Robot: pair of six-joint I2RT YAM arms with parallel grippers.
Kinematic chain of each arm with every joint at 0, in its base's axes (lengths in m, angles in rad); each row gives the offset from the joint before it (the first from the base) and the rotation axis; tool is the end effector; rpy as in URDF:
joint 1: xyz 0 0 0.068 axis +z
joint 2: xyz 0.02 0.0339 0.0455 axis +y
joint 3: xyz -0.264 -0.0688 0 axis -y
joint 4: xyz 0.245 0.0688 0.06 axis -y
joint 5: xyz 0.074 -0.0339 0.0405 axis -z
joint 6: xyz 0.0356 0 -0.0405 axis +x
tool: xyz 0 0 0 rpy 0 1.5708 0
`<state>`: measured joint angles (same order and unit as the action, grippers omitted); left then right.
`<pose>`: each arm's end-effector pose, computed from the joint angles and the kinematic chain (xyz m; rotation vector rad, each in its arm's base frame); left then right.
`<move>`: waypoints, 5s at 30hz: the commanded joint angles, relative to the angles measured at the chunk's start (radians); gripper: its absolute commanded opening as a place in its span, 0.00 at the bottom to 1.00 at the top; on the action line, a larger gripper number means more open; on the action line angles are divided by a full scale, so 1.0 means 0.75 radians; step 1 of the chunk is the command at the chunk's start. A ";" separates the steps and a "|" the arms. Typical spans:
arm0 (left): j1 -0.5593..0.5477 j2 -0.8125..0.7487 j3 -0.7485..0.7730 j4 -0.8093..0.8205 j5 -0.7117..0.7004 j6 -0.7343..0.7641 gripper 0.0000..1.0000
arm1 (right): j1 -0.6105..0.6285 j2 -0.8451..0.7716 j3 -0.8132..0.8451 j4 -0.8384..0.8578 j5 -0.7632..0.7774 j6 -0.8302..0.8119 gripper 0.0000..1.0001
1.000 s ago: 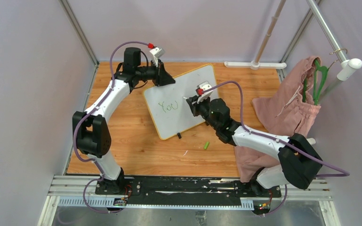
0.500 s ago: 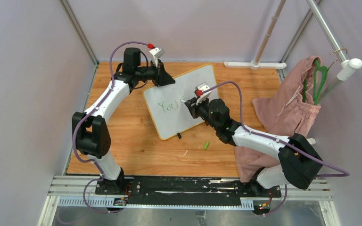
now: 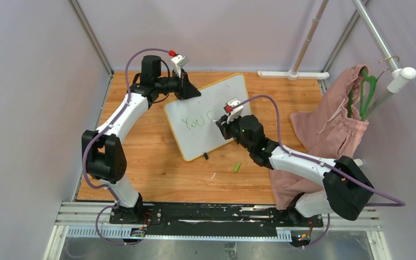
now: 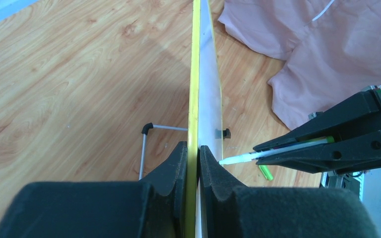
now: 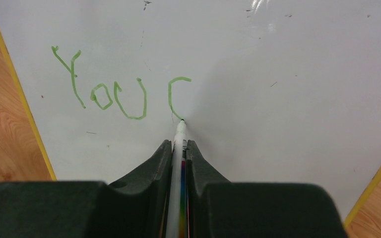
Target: Write a sentence on the whiteboard
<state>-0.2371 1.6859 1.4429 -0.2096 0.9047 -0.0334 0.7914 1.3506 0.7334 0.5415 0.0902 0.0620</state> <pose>0.3714 -0.1186 0.3331 0.7714 1.8398 -1.0801 0.2174 0.2154 0.2700 -0.5324 1.5912 0.5743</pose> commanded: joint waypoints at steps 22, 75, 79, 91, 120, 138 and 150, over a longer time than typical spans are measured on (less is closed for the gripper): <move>-0.023 -0.019 -0.040 0.008 -0.018 0.051 0.00 | -0.063 -0.115 0.004 0.011 0.024 0.030 0.00; -0.036 -0.023 -0.040 -0.003 -0.025 0.057 0.00 | -0.104 -0.090 -0.017 0.037 0.036 0.079 0.00; -0.036 -0.021 -0.041 -0.003 -0.025 0.057 0.00 | -0.103 -0.105 -0.039 0.034 0.033 0.083 0.00; -0.038 -0.021 -0.041 -0.002 -0.025 0.057 0.00 | -0.104 -0.078 -0.008 0.012 0.034 0.083 0.00; -0.044 -0.025 -0.041 -0.007 -0.029 0.061 0.00 | -0.103 -0.062 0.029 0.054 -0.002 0.099 0.00; -0.048 -0.025 -0.041 -0.014 -0.032 0.067 0.00 | -0.090 -0.018 0.060 0.043 -0.070 0.106 0.00; -0.052 -0.032 -0.047 -0.015 -0.033 0.069 0.00 | -0.093 0.015 0.105 0.009 -0.021 0.105 0.00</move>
<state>-0.2466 1.6764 1.4395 -0.2119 0.8856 -0.0322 0.7238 1.3495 0.7773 0.5533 0.0505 0.1352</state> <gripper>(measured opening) 0.149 0.170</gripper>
